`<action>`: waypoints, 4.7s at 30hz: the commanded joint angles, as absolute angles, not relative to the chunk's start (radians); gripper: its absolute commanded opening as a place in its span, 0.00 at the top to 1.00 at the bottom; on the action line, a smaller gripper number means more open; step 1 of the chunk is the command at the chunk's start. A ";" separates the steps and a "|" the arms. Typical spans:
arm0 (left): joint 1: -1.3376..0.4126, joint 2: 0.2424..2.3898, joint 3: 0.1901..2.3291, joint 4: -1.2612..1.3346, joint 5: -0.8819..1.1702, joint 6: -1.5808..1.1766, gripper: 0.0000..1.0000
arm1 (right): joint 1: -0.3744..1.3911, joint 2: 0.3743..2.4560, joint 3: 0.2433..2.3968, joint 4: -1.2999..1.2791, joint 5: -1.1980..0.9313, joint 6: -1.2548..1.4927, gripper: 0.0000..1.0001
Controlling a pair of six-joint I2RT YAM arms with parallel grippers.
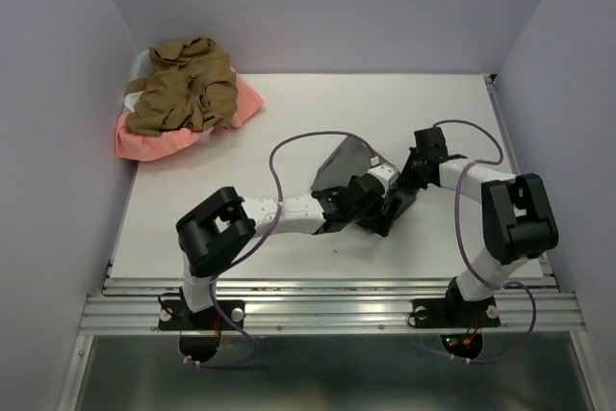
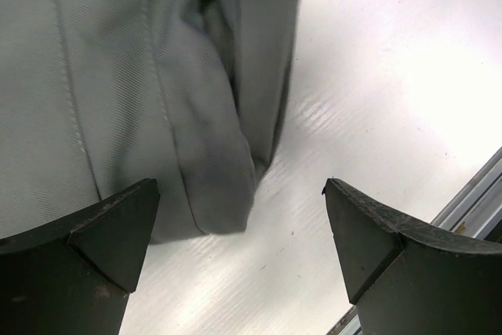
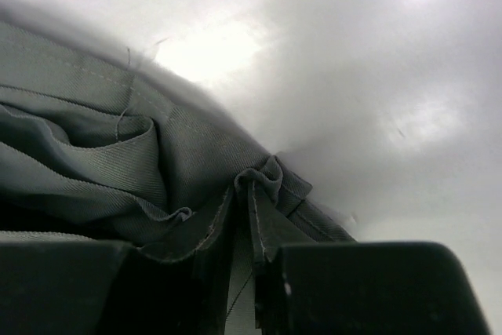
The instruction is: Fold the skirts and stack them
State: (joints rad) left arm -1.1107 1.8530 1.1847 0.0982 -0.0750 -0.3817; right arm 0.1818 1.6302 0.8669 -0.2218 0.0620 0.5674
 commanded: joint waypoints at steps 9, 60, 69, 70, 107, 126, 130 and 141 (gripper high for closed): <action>-1.109 1.671 1.095 0.106 -0.124 -0.455 0.01 | 0.179 1.867 1.149 -0.087 -0.297 0.419 0.48; -0.857 0.939 0.738 -0.207 -0.436 -0.716 0.01 | 0.561 1.581 0.904 -0.220 -0.455 -0.034 0.00; -0.824 0.945 0.707 -0.206 -0.397 -0.729 0.01 | 0.647 1.632 0.977 -0.232 -0.583 -0.171 0.00; -0.822 0.943 0.695 -0.199 -0.384 -0.727 0.01 | 0.647 1.612 0.985 -0.206 -0.572 -0.151 0.00; -0.718 1.459 0.762 0.255 -0.063 -0.502 0.49 | 0.479 1.781 1.193 -0.270 -0.442 0.066 0.11; -0.707 1.313 0.640 0.506 0.236 -0.394 1.00 | 0.469 1.462 1.098 -0.268 -0.290 0.322 0.00; -0.715 1.269 0.597 0.545 0.327 -0.344 1.00 | 0.421 1.347 1.046 -0.291 -0.100 0.413 0.00; -0.741 1.238 0.577 0.578 0.429 -0.279 1.00 | 0.351 1.557 1.180 -0.403 -0.020 0.384 0.02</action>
State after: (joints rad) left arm -0.7341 1.2789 0.5945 0.4999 0.3626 -0.3164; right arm 0.3435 1.4967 1.1038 -0.3531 -0.0650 0.3958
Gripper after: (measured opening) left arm 0.081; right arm 0.995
